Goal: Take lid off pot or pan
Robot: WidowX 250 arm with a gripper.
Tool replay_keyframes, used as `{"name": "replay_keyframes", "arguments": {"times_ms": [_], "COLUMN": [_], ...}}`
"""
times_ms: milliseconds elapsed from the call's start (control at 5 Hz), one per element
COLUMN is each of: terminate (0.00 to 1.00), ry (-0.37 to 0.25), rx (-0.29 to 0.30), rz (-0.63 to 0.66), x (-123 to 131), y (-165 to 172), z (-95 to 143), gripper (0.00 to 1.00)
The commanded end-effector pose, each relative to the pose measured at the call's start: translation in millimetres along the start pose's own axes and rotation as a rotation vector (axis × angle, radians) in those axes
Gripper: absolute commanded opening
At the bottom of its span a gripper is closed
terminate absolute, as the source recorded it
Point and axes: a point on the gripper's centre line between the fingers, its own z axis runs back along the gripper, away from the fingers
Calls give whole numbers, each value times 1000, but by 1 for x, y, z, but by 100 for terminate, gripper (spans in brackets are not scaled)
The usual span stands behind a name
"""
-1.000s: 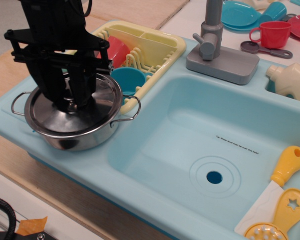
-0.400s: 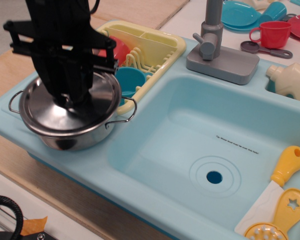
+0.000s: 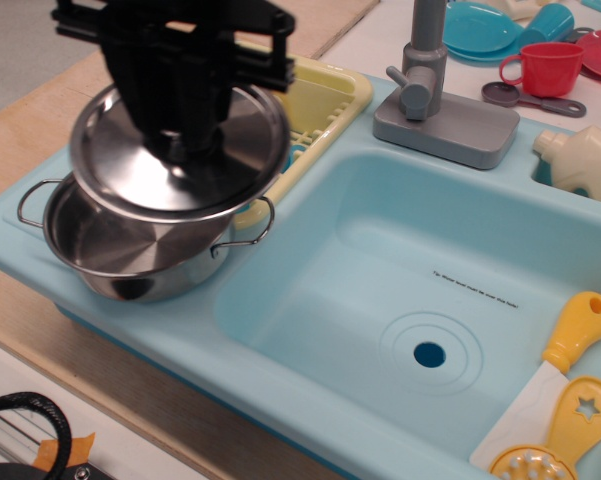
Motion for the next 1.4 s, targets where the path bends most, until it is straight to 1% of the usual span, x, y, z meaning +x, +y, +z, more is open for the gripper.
{"name": "replay_keyframes", "arguments": {"times_ms": [0, 200, 400, 600, 800, 1000, 1200], "terminate": [0, 0, 0, 0, 0, 0, 100], "ry": [-27, -13, 27, 58, 85, 147, 147], "rx": [-49, -91, -126, -155, -172, -161, -161], "rz": [-39, -60, -65, -69, -85, -80, -80], "x": [17, 23, 21, 22, 21, 23, 23], "y": [-45, -65, -71, -69, -69, -68, -68], "z": [5, -13, -33, -51, -59, -63, -63], "gripper": [0, 0, 0, 0, 100, 100, 100]}}
